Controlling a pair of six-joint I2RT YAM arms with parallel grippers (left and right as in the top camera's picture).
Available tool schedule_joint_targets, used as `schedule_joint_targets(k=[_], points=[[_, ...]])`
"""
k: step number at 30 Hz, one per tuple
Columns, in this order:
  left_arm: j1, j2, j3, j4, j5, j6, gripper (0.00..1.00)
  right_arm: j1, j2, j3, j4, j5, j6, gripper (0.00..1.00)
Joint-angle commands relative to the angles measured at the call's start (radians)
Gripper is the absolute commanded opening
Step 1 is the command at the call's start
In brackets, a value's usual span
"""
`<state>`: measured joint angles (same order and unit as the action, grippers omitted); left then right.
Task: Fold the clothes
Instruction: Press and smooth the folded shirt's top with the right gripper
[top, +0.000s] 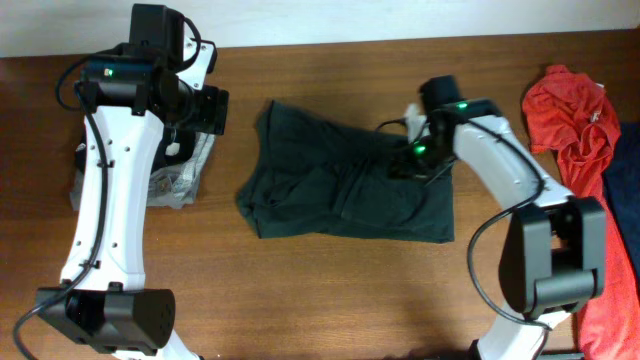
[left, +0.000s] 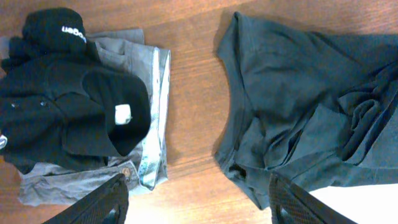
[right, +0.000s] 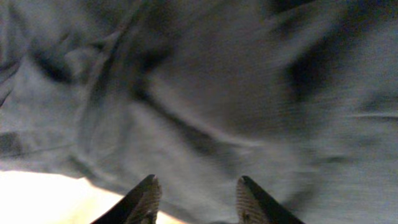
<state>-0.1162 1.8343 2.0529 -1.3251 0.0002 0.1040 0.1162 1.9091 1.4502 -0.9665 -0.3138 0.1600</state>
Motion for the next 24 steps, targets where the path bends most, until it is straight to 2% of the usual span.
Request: schedule_joint_targets(k=[1, 9, 14, 20, 23, 24], points=[[0.006, -0.026, 0.014, 0.014, 0.011, -0.013, 0.74, -0.027, -0.013, 0.01, 0.019, 0.015, 0.005, 0.47], [0.006, -0.026, 0.014, 0.014, 0.011, -0.013, 0.75, 0.002, 0.029, 0.006, 0.297, 0.047, -0.06, 0.47], [0.006, -0.026, 0.014, 0.007, 0.011, -0.013, 0.75, 0.0, 0.073, 0.006, 0.321, 0.148, -0.06, 0.47], [0.006, -0.026, 0.014, 0.01, 0.011, -0.013, 0.75, 0.01, 0.129, 0.006, 0.353, 0.086, -0.059, 0.46], [0.006, -0.026, 0.014, 0.008, 0.011, -0.013, 0.75, 0.011, 0.14, 0.006, 0.363, 0.03, -0.059, 0.29], [0.006, -0.026, 0.014, 0.007, 0.011, -0.013, 0.75, 0.011, 0.14, 0.006, 0.37, 0.003, -0.059, 0.18]])
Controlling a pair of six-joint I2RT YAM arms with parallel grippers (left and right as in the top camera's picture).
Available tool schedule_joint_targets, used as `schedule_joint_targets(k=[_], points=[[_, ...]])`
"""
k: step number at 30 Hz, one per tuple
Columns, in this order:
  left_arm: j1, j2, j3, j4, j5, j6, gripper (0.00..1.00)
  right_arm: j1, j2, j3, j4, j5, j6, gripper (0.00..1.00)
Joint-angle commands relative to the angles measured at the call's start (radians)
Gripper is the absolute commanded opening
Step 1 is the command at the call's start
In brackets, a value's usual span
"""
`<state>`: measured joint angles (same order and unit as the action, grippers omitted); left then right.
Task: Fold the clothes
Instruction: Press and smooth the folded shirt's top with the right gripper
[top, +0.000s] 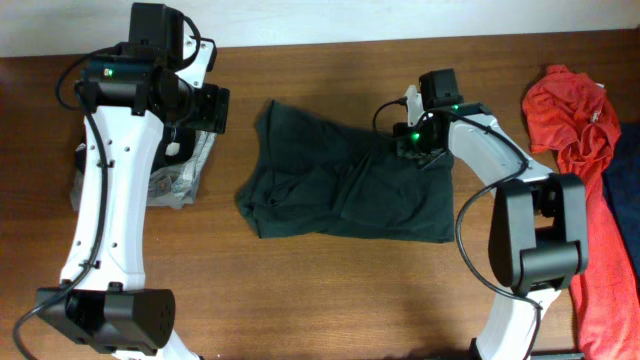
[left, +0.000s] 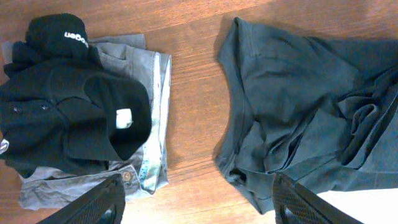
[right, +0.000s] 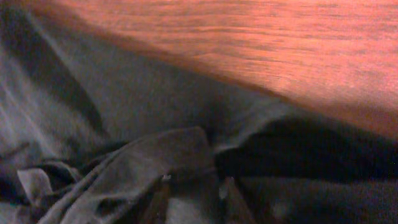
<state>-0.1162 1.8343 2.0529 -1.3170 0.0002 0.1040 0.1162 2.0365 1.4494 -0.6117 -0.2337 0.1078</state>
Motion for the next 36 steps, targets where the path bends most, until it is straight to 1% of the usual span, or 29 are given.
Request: schedule_joint_targets(k=[1, 3, 6, 8, 13, 14, 15, 16, 17, 18, 19, 22, 24, 25, 27, 28, 30, 32, 34, 36], points=[[0.006, -0.026, 0.014, -0.001, 0.011, -0.013, 0.75, 0.014, 0.012, 0.007, 0.021, -0.101, -0.007, 0.14], [0.006, -0.026, 0.014, -0.001, 0.011, -0.013, 0.75, 0.016, 0.01, 0.01, 0.04, -0.183, -0.007, 0.04], [0.006, -0.026, 0.014, 0.0, 0.011, -0.013, 0.75, 0.016, 0.007, 0.01, 0.105, -0.343, -0.007, 0.04], [0.006, -0.026, 0.014, -0.001, 0.011, -0.013, 0.75, 0.016, 0.007, 0.01, 0.164, -0.416, -0.007, 0.04], [0.006, -0.026, 0.014, 0.0, 0.011, -0.013, 0.75, 0.033, 0.008, 0.01, 0.253, -0.443, -0.006, 0.04], [0.006, -0.026, 0.014, 0.0, 0.011, -0.013, 0.75, 0.038, 0.008, 0.01, 0.259, -0.439, -0.007, 0.13], [0.006, -0.026, 0.014, -0.001, 0.011, -0.013, 0.75, 0.041, 0.008, 0.01, 0.262, -0.438, -0.007, 0.24], [0.006, -0.026, 0.014, -0.001, 0.011, -0.013, 0.75, 0.047, 0.008, 0.01, 0.262, -0.436, -0.007, 0.43], [0.006, -0.026, 0.014, -0.001, 0.011, -0.013, 0.75, 0.048, 0.008, 0.01, 0.262, -0.436, -0.008, 0.51], [0.006, -0.026, 0.014, -0.001, 0.011, -0.013, 0.75, 0.047, 0.008, 0.01, 0.261, -0.436, -0.007, 0.56], [0.006, -0.026, 0.014, -0.001, 0.011, -0.013, 0.75, 0.042, 0.006, 0.01, 0.26, -0.437, -0.006, 0.58], [0.006, -0.026, 0.014, -0.001, 0.011, -0.013, 0.76, 0.017, -0.01, 0.01, 0.247, -0.451, 0.001, 0.59], [0.006, -0.026, 0.014, -0.002, 0.011, -0.013, 0.76, -0.025, -0.044, 0.01, 0.199, -0.511, 0.001, 0.62], [0.006, -0.026, 0.014, -0.002, 0.011, -0.013, 0.77, -0.041, -0.061, 0.01, 0.166, -0.538, 0.001, 0.66], [0.006, -0.026, 0.014, -0.001, 0.011, -0.013, 0.77, -0.058, -0.095, 0.01, 0.057, -0.54, 0.0, 0.66], [0.006, -0.026, 0.014, -0.001, 0.011, -0.013, 0.78, -0.058, -0.103, 0.01, 0.017, -0.538, 0.0, 0.66], [0.006, -0.026, 0.014, 0.0, 0.011, -0.013, 0.8, -0.041, -0.114, 0.01, -0.115, -0.529, -0.004, 0.66], [0.006, -0.026, 0.014, 0.005, 0.011, -0.013, 0.8, -0.012, -0.113, 0.009, -0.208, -0.492, -0.008, 0.64], [0.006, -0.026, 0.014, 0.009, 0.011, -0.013, 0.8, 0.042, -0.113, 0.008, -0.29, -0.389, -0.008, 0.64], [0.006, -0.026, 0.014, 0.01, 0.011, -0.013, 0.81, 0.111, -0.113, 0.008, -0.328, -0.282, -0.006, 0.63]])
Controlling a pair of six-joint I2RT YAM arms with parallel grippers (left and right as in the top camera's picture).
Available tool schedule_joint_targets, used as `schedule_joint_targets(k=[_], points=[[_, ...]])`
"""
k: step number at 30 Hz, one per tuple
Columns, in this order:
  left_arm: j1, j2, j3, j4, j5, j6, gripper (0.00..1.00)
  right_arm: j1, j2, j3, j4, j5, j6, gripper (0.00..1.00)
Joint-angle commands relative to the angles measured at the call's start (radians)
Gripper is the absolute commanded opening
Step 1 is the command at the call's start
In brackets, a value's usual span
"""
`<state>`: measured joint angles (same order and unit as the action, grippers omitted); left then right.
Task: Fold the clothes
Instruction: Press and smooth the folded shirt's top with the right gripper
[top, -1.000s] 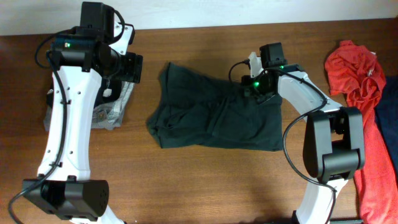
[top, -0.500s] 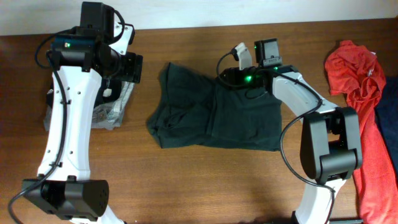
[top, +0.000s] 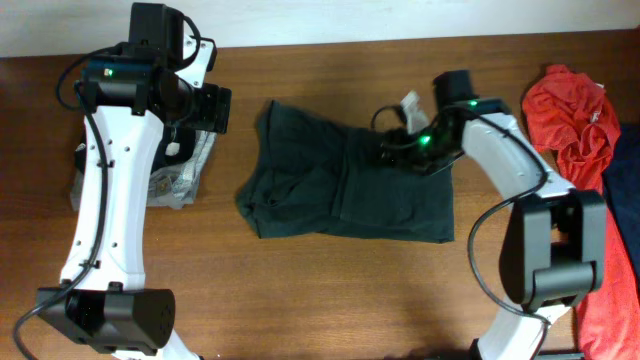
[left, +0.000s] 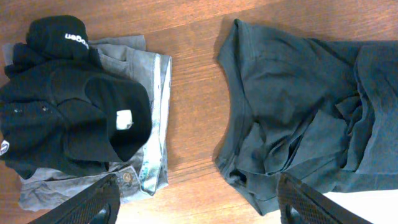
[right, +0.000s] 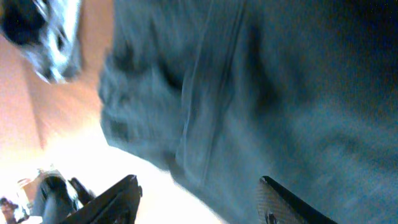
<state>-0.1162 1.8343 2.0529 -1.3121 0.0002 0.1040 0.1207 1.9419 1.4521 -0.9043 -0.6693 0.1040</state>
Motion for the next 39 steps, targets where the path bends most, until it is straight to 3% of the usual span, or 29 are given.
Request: schedule_joint_targets(k=[1, 6, 8, 14, 17, 18, 19, 21, 25, 27, 28, 35, 39], points=[[0.006, -0.026, 0.014, 0.005, 0.011, -0.013, 0.8, 0.148, -0.018, 0.006, -0.047, 0.222, 0.014, 0.63], [0.006, -0.026, 0.014, 0.002, 0.011, -0.013, 0.8, 0.288, -0.014, 0.006, -0.071, 0.436, 0.174, 0.63], [0.006, -0.026, 0.014, -0.002, 0.011, -0.013, 0.81, 0.331, -0.009, 0.006, -0.057, 0.483, 0.231, 0.7], [0.006, -0.026, 0.014, -0.015, 0.011, -0.013, 0.81, 0.383, 0.032, 0.005, -0.041, 0.625, 0.324, 0.67], [0.006, -0.026, 0.014, -0.014, 0.011, -0.013, 0.81, 0.384, 0.059, 0.004, -0.015, 0.615, 0.324, 0.56], [0.006, -0.026, 0.014, -0.014, 0.012, -0.013, 0.81, 0.385, 0.06, 0.004, -0.007, 0.597, 0.324, 0.48], [0.006, -0.026, 0.014, -0.015, 0.011, -0.013, 0.81, 0.385, 0.062, 0.004, 0.003, 0.571, 0.324, 0.32], [0.006, -0.026, 0.014, -0.015, 0.011, -0.013, 0.81, 0.385, 0.062, 0.004, 0.014, 0.541, 0.324, 0.22], [0.006, -0.026, 0.014, -0.021, 0.011, -0.013, 0.81, 0.385, 0.061, 0.004, 0.014, 0.531, 0.32, 0.22], [0.006, -0.026, 0.014, -0.021, 0.011, -0.013, 0.81, 0.385, 0.061, 0.004, 0.003, 0.531, 0.321, 0.52], [0.006, -0.026, 0.014, -0.021, 0.011, -0.013, 0.8, 0.385, 0.062, 0.004, -0.005, 0.531, 0.325, 0.55], [0.006, -0.026, 0.014, -0.021, 0.011, -0.013, 0.8, 0.414, 0.062, -0.072, 0.092, 0.518, 0.377, 0.54], [0.006, -0.026, 0.014, -0.023, 0.011, -0.013, 0.8, 0.439, 0.062, -0.095, 0.127, 0.532, 0.384, 0.4]])
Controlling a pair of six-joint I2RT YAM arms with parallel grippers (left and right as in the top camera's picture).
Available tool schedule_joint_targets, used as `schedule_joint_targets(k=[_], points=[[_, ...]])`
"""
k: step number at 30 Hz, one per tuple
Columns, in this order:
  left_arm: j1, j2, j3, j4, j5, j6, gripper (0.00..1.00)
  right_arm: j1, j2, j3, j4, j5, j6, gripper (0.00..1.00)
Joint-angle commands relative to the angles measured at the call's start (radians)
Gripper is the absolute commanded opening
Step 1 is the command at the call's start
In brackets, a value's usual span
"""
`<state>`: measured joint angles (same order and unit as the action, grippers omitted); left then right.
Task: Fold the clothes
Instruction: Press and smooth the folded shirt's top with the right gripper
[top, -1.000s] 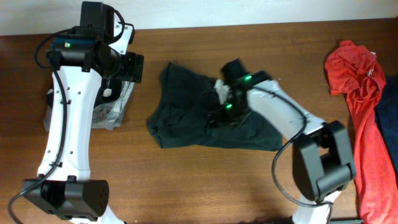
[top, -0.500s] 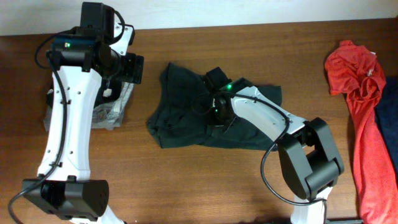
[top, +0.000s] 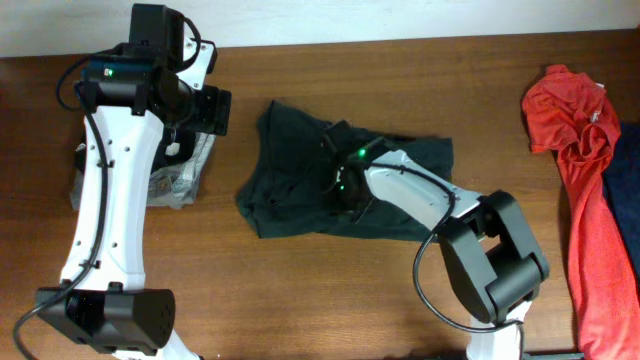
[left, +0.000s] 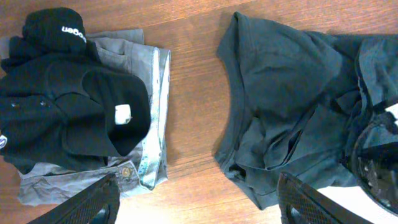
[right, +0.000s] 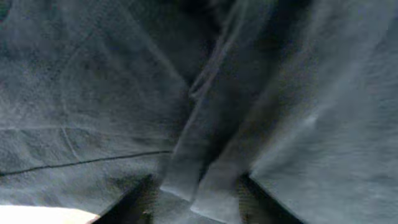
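Note:
A dark green T-shirt (top: 290, 170) lies crumpled in the middle of the wooden table, also seen in the left wrist view (left: 280, 81). My right arm reaches across it, with the right gripper (top: 345, 187) down on the creased middle. In the right wrist view the right gripper (right: 196, 202) is open, its fingers (right: 134, 199) pressed into the cloth with a raised fold of shirt (right: 93, 93) between them. My left gripper (top: 215, 110) hovers high by the shirt's left edge. It is wide open and empty (left: 199, 205).
A folded pile, a black polo on grey cloth (left: 74, 112), sits at the table's left (top: 185, 170). A red garment (top: 575, 110) and a blue one (top: 628, 190) lie at the right edge. Bare wood (top: 300, 290) runs along the front.
My right gripper has moved left from the shirt's upper right part to its creased middle. Its fingers stand closer together, with a fold between them. The left arm has not moved.
First my right gripper was on the shirt's right part. Then it was at the top right edge with its fingers close together on a fold. Later it was wide open there, that corner lying flatter. Now it is on the middle creases. The left arm stayed put.

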<state>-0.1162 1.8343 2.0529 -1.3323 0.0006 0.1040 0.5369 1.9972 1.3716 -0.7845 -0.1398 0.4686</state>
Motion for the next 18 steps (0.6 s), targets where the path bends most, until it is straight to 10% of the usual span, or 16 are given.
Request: schedule_joint_targets(k=[1, 8, 18], points=[[0.006, -0.026, 0.014, -0.005, 0.011, -0.013, 0.81, 0.024, 0.007, -0.014, 0.005, 0.022, 0.019, 0.34], [0.006, -0.026, 0.014, -0.015, 0.011, -0.013, 0.8, 0.024, -0.021, -0.005, -0.061, 0.074, 0.014, 0.04], [0.006, -0.026, 0.014, -0.021, 0.011, -0.013, 0.81, 0.027, -0.151, 0.011, -0.154, 0.054, -0.019, 0.04]])
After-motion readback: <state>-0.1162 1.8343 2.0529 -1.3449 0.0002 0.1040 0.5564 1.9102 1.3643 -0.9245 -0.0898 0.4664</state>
